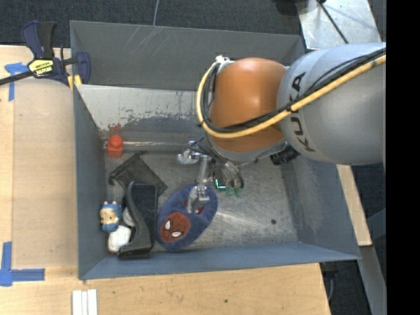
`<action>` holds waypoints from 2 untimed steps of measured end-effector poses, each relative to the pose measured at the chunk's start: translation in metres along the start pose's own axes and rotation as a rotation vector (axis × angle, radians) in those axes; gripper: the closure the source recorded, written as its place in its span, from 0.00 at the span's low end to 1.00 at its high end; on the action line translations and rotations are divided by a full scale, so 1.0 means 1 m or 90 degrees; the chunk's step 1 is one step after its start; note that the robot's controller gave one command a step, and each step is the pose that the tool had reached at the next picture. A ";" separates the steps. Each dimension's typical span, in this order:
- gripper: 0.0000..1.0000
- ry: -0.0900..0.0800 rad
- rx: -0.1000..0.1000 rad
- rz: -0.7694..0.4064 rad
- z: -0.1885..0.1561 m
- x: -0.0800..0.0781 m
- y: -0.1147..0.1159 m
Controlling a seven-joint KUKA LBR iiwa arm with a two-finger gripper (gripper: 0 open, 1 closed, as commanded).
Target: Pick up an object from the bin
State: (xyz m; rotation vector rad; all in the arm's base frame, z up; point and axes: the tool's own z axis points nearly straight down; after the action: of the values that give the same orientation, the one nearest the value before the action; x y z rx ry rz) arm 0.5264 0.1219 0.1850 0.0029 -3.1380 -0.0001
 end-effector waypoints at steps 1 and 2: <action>0.00 -0.002 0.000 0.044 0.097 -0.033 0.005; 0.00 -0.025 -0.001 0.036 0.104 -0.003 0.020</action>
Offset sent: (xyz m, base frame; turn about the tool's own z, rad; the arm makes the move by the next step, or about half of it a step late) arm 0.0310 0.0056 -0.0952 0.0693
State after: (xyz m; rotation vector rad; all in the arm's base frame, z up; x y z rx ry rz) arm 0.5290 0.1421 0.0812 -0.0874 -3.1763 -0.0025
